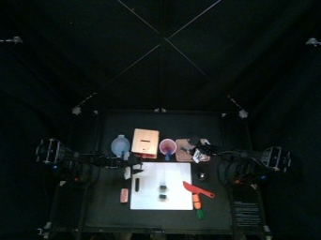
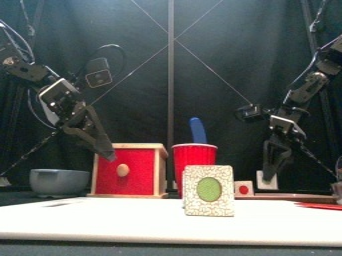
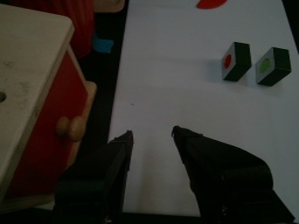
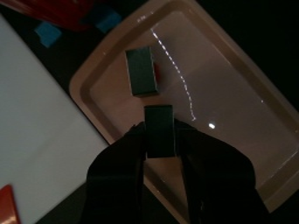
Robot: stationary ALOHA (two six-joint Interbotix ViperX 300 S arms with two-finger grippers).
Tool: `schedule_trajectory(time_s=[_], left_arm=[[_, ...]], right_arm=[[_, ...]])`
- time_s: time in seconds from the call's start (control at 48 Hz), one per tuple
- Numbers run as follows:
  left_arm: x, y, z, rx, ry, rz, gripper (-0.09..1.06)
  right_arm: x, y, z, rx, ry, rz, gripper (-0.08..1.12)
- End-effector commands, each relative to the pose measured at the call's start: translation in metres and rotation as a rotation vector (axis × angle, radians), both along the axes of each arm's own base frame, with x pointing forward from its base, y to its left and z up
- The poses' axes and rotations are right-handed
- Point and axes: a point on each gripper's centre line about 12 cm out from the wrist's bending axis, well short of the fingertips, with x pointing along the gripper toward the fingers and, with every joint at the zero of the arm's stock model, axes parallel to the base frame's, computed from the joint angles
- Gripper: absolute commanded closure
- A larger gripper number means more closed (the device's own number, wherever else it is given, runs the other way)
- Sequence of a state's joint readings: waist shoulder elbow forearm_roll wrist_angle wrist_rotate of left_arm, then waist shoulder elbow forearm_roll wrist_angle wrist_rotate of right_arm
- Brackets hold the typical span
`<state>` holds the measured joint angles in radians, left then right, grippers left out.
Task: Place sushi on board then cut the sushi with the knife then place the pieces on the plate
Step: Place the 4 sushi pieces on the plate
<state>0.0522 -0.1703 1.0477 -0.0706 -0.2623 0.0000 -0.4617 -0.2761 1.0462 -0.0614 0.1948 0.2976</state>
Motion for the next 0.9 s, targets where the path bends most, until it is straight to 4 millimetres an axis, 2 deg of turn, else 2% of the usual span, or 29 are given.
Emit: schedule_trajectory(time_s=[0.021, 0.125, 0.25, 0.417, 0.521, 0.583, 0.708, 0.896], left_arm=[[0.007, 0.002, 0.008, 0.001, -0.029, 0.006, 0.16], [0.008, 0.002, 0.006, 0.0, -0.023, 0.007, 0.16], [0.008, 0.001, 0.005, -0.001, -0.02, 0.006, 0.16], [0.008, 0.001, 0.005, -0.001, -0.02, 0.006, 0.17], [0.008, 0.002, 0.005, -0.002, -0.02, 0.007, 0.16], [0.008, 0.002, 0.005, -0.002, -0.02, 0.007, 0.16], [0.008, 0.002, 0.004, -0.002, -0.019, 0.008, 0.16], [0.008, 0.002, 0.004, -0.003, -0.019, 0.01, 0.16]], right_arm=[[0.005, -0.004, -0.004, 0.004, 0.007, -0.004, 0.44], [0.007, -0.006, -0.011, 0.014, 0.045, 0.001, 0.34], [0.01, -0.008, -0.007, 0.004, 0.056, 0.012, 0.28], [0.017, -0.01, 0.025, -0.036, 0.033, 0.032, 0.26], [0.023, -0.002, 0.05, -0.057, -0.001, 0.06, 0.26], [0.03, 0.007, 0.064, -0.072, -0.039, 0.098, 0.26], [0.052, 0.042, 0.084, -0.09, -0.117, 0.232, 0.26], [0.087, 0.095, 0.087, -0.066, -0.186, 0.401, 0.26]])
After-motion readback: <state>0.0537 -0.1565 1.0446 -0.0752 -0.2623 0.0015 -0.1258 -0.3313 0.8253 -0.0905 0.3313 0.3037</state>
